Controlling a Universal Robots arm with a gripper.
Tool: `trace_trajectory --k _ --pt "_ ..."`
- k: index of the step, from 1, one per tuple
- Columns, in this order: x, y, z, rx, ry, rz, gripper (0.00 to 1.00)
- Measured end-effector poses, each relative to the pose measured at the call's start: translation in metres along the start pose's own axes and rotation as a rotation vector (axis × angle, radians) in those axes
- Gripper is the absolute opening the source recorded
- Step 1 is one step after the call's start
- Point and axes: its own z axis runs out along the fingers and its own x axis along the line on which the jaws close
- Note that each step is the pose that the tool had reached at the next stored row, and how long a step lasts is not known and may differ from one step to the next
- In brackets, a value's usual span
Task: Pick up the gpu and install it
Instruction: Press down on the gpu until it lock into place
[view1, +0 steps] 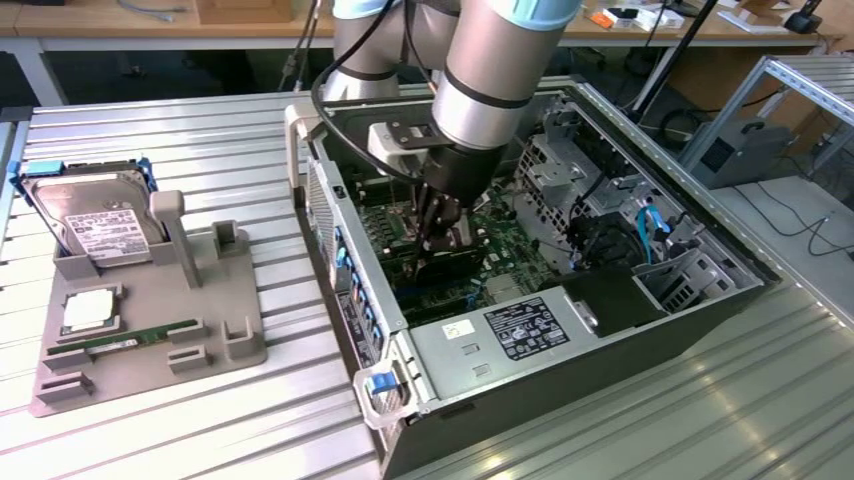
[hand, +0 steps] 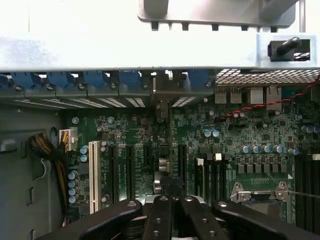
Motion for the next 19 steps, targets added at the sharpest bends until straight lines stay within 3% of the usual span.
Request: trace_trajectory --k 12,19 --pt "0.0102 0.0023 0.0005 -0.0003 0.0000 -0.016 0.11" --pt "0.0037 0.0023 0.0005 -0.0003 0.0001 -0.017 0.11"
